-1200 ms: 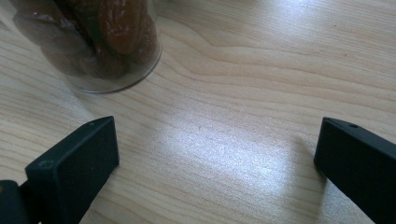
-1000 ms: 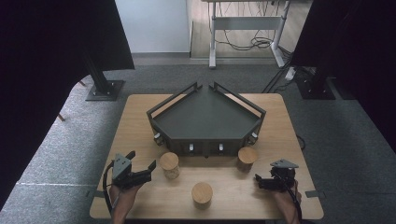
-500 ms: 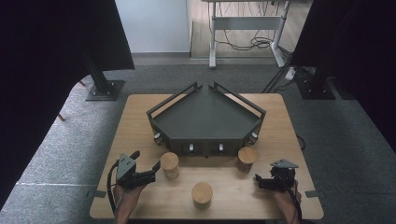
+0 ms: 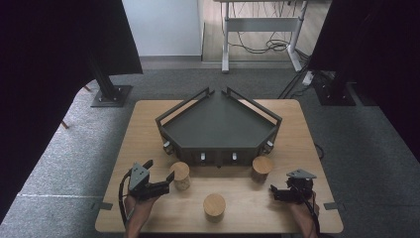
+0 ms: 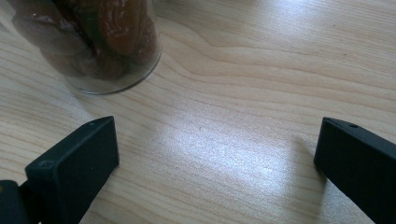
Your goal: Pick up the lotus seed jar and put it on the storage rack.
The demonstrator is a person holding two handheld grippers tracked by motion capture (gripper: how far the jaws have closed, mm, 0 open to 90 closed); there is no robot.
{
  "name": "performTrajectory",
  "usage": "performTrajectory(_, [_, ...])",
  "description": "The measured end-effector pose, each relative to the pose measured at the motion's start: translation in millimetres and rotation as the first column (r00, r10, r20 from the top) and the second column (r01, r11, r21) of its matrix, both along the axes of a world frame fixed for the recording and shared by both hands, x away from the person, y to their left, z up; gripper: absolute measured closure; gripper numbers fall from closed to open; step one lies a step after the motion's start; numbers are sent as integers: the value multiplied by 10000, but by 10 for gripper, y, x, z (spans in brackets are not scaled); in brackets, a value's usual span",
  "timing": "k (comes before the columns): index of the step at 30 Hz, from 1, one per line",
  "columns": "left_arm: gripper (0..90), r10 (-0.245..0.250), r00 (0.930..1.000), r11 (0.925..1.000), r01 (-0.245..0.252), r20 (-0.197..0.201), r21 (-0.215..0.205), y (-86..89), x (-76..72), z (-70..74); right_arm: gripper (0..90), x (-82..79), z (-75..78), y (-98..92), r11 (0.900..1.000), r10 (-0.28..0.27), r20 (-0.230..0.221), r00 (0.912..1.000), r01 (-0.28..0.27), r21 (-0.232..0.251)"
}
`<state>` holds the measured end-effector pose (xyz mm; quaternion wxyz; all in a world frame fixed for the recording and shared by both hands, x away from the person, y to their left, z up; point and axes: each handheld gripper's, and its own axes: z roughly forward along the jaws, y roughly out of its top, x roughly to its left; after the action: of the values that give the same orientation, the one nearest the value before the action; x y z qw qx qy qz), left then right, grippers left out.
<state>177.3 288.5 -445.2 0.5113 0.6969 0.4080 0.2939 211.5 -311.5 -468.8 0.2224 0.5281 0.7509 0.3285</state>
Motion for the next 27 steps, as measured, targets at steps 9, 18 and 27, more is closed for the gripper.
performTrajectory(9, [69, -162, 9999, 9999, 162, -34, 24, -57, 37, -26, 0, 0, 1, 7, 10000, -8, -4, 10000, 8, 3])
performTrajectory(18, [70, -280, 9996, 9996, 280, -39, -102, -88, 65, -53, 0, 1, 0, 12, 10000, -2, -2, 10000, 2, 2])
performTrajectory(27, [69, -421, 9991, 9990, 419, -90, -162, -141, 110, -86, 0, 2, 0, 15, 10000, 4, -4, 10000, -4, 5])
